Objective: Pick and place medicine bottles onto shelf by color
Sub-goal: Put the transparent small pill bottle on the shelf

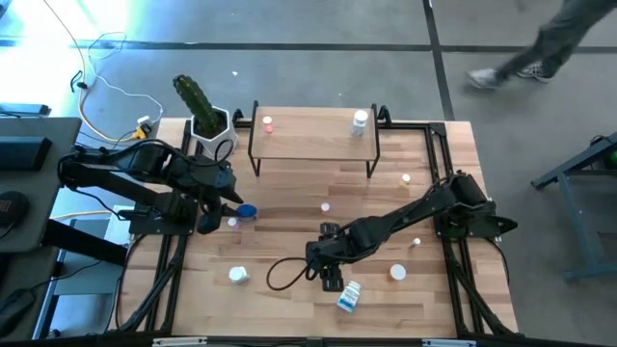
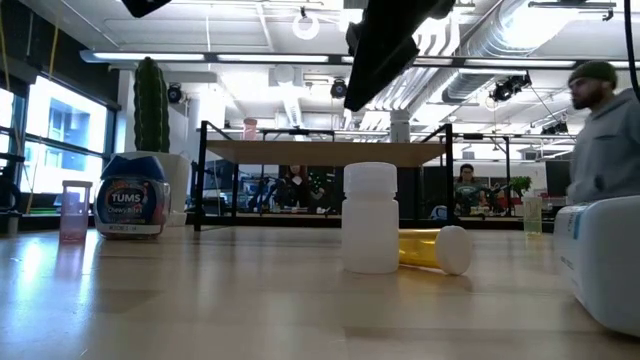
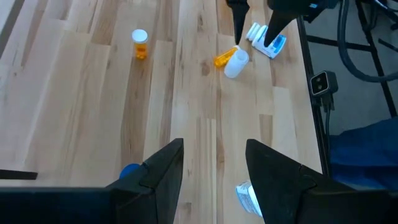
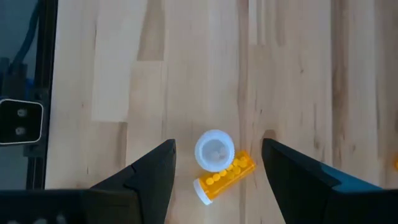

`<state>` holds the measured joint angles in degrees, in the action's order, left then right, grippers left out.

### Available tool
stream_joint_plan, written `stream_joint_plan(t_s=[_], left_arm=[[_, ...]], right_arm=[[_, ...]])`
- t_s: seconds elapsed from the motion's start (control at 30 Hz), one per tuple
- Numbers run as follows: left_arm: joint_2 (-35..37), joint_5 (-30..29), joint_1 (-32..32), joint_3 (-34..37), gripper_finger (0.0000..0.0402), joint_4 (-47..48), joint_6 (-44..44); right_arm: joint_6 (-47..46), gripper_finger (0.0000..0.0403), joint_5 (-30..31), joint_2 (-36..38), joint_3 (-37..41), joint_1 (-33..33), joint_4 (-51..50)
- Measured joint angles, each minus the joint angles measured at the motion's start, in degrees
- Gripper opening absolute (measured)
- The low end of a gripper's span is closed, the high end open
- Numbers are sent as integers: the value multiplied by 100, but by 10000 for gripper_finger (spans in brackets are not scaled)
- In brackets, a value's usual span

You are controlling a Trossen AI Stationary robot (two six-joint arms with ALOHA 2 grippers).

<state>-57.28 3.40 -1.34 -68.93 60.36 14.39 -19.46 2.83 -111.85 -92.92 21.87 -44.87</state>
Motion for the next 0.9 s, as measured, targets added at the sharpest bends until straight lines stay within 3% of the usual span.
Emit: stream_joint_plan(t_s=[0.7,0.9], left_arm=[[-4,-191,0,0,165,178,-2],[-4,-258,2,0,165,241,-2]], right_arm=[[-245,228,43,-791,0,31,11],[-366,189,-4,-796,0,31,-10]])
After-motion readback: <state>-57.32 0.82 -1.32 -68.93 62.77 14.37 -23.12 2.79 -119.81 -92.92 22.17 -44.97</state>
